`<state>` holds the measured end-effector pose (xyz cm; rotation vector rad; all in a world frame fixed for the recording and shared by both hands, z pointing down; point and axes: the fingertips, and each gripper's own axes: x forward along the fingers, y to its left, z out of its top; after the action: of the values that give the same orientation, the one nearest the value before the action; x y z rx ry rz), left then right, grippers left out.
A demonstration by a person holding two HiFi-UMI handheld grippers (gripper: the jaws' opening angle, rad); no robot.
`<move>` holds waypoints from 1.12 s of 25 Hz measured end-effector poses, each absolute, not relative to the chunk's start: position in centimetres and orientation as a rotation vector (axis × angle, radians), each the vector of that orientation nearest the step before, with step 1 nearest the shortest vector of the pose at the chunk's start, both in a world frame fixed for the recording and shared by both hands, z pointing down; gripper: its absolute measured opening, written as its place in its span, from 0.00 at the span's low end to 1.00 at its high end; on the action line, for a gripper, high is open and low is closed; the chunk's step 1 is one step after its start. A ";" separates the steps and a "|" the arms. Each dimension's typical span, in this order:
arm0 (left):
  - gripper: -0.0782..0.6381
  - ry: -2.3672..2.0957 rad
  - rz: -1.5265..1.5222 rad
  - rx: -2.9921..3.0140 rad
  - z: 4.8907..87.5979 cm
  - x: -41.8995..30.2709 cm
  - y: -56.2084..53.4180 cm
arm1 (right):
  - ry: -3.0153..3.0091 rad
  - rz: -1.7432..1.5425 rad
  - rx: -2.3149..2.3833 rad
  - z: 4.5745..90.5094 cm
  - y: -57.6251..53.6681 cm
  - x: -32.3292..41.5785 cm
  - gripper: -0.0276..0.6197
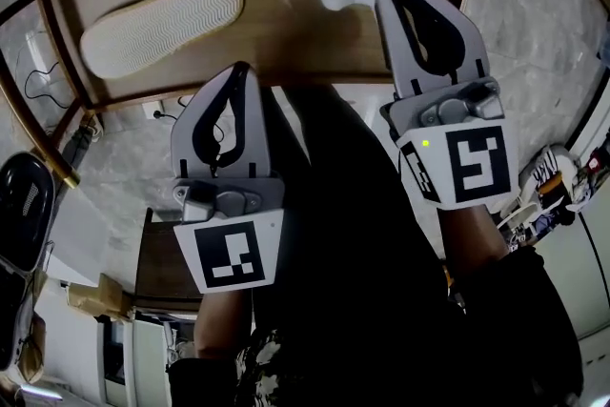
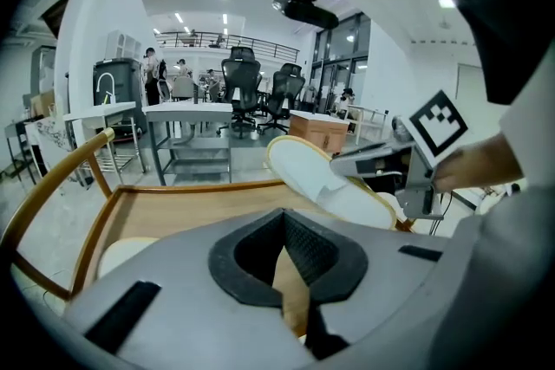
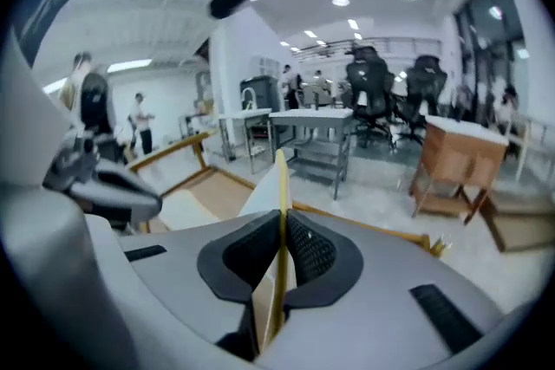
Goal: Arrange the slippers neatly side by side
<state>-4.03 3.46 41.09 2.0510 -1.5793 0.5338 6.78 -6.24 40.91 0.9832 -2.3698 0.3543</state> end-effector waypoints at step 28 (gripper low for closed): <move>0.11 -1.570 0.559 2.023 42.1 -5.0 4.1 | -2.257 1.050 1.414 49.2 -5.9 7.7 0.08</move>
<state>-5.04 4.12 42.10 2.0235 -1.5699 0.5587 7.72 -5.88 49.16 1.4140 -2.2572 1.0498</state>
